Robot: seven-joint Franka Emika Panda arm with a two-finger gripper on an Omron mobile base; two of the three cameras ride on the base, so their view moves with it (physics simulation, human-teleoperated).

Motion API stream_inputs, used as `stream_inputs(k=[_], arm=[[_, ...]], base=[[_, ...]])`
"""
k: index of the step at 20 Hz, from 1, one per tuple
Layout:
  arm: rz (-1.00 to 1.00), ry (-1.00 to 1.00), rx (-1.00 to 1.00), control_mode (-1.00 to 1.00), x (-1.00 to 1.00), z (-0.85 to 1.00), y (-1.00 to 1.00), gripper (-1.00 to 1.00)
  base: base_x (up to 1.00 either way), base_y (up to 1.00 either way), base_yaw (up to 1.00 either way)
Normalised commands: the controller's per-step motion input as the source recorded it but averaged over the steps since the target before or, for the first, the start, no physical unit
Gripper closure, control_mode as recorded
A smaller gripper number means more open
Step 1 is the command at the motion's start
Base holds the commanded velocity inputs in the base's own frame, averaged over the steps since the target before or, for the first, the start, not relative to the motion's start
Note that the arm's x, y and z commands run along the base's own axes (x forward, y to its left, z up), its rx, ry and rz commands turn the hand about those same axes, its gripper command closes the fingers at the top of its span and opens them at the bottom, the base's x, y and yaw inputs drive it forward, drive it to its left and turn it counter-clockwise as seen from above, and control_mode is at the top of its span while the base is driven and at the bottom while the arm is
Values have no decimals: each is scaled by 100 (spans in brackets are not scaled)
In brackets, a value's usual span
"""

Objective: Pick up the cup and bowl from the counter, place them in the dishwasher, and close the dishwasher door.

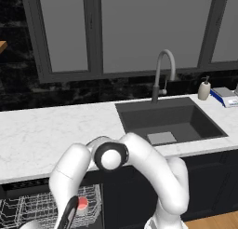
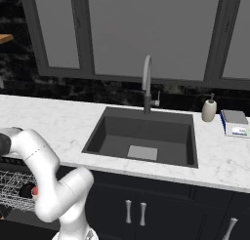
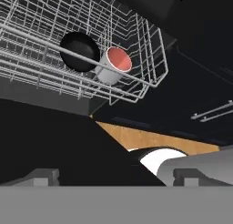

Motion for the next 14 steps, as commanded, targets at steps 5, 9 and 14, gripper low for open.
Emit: stream_inputs(k=[5,9,14], arm=[[5,13,1,-100,-98,100,4,-100],[11,20,0,-100,-100,94,-8,-100],[13,19,0,-100,-91,0,-17,-100]], base=[[0,0,0],[0,0,0],[0,0,0]])
